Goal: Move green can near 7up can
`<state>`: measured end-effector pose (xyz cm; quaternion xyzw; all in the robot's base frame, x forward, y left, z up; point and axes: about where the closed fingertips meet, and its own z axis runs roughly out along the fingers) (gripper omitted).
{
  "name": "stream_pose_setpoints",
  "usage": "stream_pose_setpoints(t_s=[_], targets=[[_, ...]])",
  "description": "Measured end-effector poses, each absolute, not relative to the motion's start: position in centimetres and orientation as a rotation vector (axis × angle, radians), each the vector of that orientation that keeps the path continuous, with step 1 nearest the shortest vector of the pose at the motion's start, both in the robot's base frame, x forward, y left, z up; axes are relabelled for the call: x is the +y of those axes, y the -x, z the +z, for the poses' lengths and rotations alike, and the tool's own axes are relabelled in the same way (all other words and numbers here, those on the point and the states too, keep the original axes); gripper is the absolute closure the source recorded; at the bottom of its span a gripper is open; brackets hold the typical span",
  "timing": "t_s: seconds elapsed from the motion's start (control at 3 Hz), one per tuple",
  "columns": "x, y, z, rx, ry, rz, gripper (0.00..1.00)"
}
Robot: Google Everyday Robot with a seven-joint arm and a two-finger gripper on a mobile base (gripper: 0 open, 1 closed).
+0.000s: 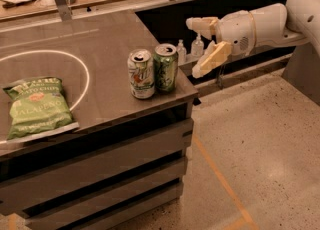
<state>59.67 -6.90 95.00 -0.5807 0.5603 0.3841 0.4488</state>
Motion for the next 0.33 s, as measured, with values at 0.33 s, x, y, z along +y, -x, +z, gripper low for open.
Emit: stream_pose_setpoints(t_s=[0.33], targets=[[-6.95, -59.64, 95.00, 1.387, 1.437, 0.951, 0.00]])
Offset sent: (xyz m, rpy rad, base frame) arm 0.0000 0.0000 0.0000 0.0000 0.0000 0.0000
